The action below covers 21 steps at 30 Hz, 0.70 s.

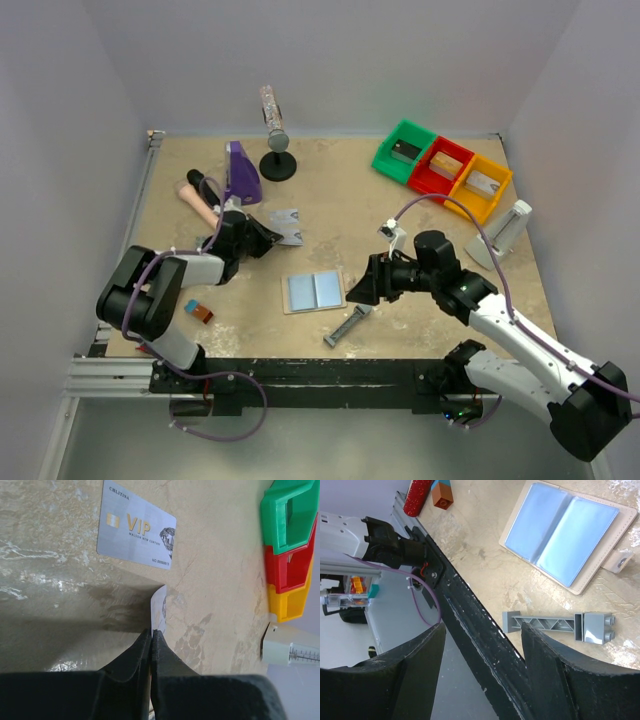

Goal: Take the credit cards out of the card holder
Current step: Place the credit card at the center of the board.

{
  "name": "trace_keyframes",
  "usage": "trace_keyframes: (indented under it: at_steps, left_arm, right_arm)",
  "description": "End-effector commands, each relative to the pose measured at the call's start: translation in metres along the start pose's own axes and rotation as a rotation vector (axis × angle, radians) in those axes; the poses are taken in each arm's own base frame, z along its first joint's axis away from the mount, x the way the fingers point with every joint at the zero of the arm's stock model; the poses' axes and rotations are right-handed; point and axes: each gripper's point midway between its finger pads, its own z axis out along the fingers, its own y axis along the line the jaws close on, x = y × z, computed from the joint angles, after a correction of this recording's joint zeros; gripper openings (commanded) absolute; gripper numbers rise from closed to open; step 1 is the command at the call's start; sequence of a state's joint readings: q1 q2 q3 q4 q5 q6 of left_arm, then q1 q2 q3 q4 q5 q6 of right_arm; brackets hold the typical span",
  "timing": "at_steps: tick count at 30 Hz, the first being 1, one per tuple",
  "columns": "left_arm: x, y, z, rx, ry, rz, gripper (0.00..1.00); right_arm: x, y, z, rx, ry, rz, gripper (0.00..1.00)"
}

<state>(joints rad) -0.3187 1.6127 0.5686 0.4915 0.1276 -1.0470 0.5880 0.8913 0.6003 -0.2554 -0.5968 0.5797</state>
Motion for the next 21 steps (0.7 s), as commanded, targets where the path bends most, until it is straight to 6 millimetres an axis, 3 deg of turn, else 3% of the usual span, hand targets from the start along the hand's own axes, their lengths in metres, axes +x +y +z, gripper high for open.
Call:
trace_keyframes:
  at_steps: [1,21]
  left_arm:
    - [-0.02,-0.011,0.005,0.045,-0.039,0.0,0.07]
    - [-0.016,0.0,0.013,0.019,0.022,0.021,0.22]
  right_arm:
    - [-0.005,0.002,0.001,-0.011,-0.007,-0.031,0.67]
    - [-0.011,-0.001,0.006,0.011,0.002,-0.025,0.7]
